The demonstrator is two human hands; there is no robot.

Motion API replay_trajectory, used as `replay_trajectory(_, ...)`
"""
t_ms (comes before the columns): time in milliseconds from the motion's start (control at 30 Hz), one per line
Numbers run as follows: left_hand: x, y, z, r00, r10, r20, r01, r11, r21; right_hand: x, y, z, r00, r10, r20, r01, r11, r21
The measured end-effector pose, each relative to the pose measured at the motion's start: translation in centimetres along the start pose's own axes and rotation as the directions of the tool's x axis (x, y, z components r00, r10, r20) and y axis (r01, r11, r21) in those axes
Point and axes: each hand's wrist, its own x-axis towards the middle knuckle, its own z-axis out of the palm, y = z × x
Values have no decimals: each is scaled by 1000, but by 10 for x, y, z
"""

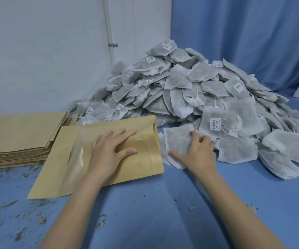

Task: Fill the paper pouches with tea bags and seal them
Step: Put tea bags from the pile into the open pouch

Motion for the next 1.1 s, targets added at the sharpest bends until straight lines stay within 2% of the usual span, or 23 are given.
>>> replay_trajectory(33,0,-1,1,1000,-4,1,4,1000,2,1,2,3,1000,-6,-4,6,1000,4)
replay_trajectory(100,0,-2,2,1000,-10,0,10,1000,-7,7,7,1,997,-31,-73,46,976,215)
replay_trajectory(200,1,-5,0,1000,-16,-7,15,1000,-27,14,14,-22,990,-58,-131,124,807,578)
replay_trajectory(267,2,-5,-2,1000,-15,-12,15,999,-41,12,17,-42,984,-157,-83,171,701,692)
replay_trajectory(333,2,-4,-3,1000,-11,-18,10,999,-45,8,12,-56,948,-317,-28,255,704,663)
replay_trajectory(433,1,1,-4,1000,4,-11,-4,999,-50,1,-4,-57,863,-505,5,428,736,524)
replay_trajectory(533,-2,14,-3,997,64,49,-60,995,-78,-2,-32,-45,845,-534,29,502,811,300)
replay_trajectory(567,-3,19,-1,994,94,63,-89,993,-83,-1,-45,-40,855,-516,57,485,832,269)
replay_trajectory(600,-4,24,0,990,122,66,-116,989,-88,-1,-57,-39,875,-480,69,444,850,285)
replay_trajectory(633,-4,28,1,988,141,58,-135,986,-96,0,-64,-39,889,-451,81,392,840,375)
replay_trajectory(700,-4,31,0,988,153,31,-149,982,-113,5,-65,-32,878,-462,122,364,812,457)
replay_trajectory(733,-3,30,-2,989,150,18,-147,983,-114,3,-65,-34,818,-534,212,392,789,474)
replay_trajectory(767,-2,28,-4,990,144,7,-143,984,-111,0,-66,-35,761,-571,307,319,741,591)
replay_trajectory(800,-1,26,-5,991,136,-2,-135,985,-107,-3,-66,-38,728,-597,336,266,699,664)
replay_trajectory(833,0,24,-6,992,125,-11,-125,987,-100,-2,-62,-38,745,-607,277,273,656,704)
replay_trajectory(867,1,23,-6,993,114,-22,-115,990,-83,1,-58,-38,792,-592,151,312,605,733)
replay_trajectory(900,1,21,-6,994,104,-34,-106,993,-56,7,-54,-35,862,-507,9,322,561,762)
replay_trajectory(933,0,20,-4,994,97,-46,-99,995,-25,12,-48,-31,916,-386,-104,324,564,760)
replay_trajectory(967,0,18,-2,994,90,-58,-90,996,4,18,-41,-27,946,-284,-156,308,634,709)
replay_trajectory(1000,1,16,-1,995,79,-63,-77,997,27,20,-34,-22,960,-245,-132,274,745,608)
replay_trajectory(1067,7,11,1,997,43,-56,-40,998,45,21,-19,-5,961,-258,94,216,921,325)
replay_trajectory(1100,10,8,2,999,23,-43,-21,999,39,19,-16,2,946,-269,183,231,951,203)
